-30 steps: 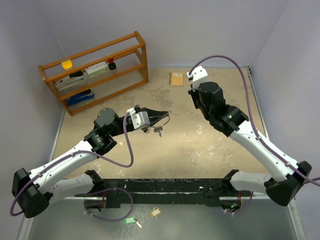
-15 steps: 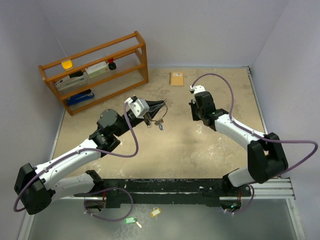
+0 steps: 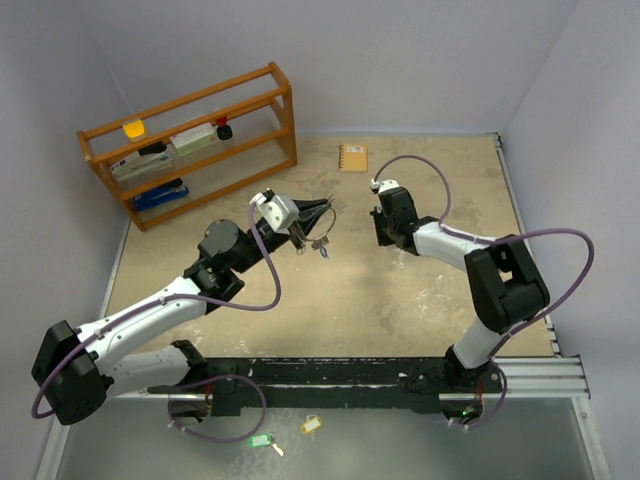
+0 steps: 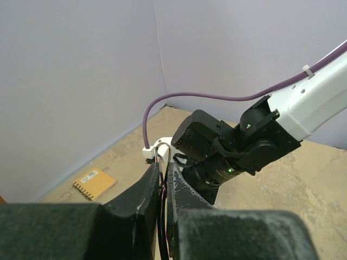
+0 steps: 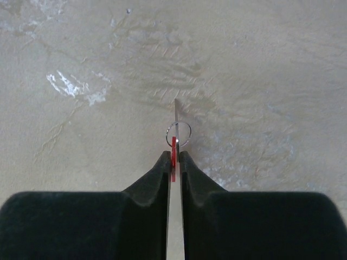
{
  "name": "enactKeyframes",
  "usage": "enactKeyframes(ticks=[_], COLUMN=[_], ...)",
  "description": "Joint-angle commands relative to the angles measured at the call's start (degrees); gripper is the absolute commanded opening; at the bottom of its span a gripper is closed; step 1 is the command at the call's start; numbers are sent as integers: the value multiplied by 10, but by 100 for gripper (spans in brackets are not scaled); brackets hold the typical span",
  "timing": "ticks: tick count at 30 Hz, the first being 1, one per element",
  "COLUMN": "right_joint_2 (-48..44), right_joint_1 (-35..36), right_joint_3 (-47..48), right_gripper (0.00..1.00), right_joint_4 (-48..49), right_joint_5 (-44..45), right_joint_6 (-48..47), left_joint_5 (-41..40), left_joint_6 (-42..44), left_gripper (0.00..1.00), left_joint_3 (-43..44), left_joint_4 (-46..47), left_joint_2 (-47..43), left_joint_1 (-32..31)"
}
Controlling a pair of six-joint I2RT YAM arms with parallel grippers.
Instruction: Remove the keys from the keyring
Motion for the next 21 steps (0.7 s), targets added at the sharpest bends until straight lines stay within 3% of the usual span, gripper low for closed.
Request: enactKeyframes(ticks=[1,3,6,12,21], right_joint_2=[21,22,6,-81,-351], right_joint_1=[-8,-8,-8,-7,-5], right_joint_3=[37,39,32,-11,-211], right_gripper=[27,46,62,64,59], right_joint_4=[20,24,41,81,220], right_joint_5=[8,15,31,26,-240], right_joint_6=[0,0,-5,-40,-44], left_joint_5=[-18,-20,-26,-39,-37], left_joint_6=[-11,-10,-7,-4,-41], left_gripper=[0,0,0,0,0], left_joint_3=[-2,-2,-3,-1,-1], left_joint_4=[38,34,31,34,97], left_joint_2=[-3,-3,-5,-8,11], left_joint_1=[-2,-2,-2,-1,-2])
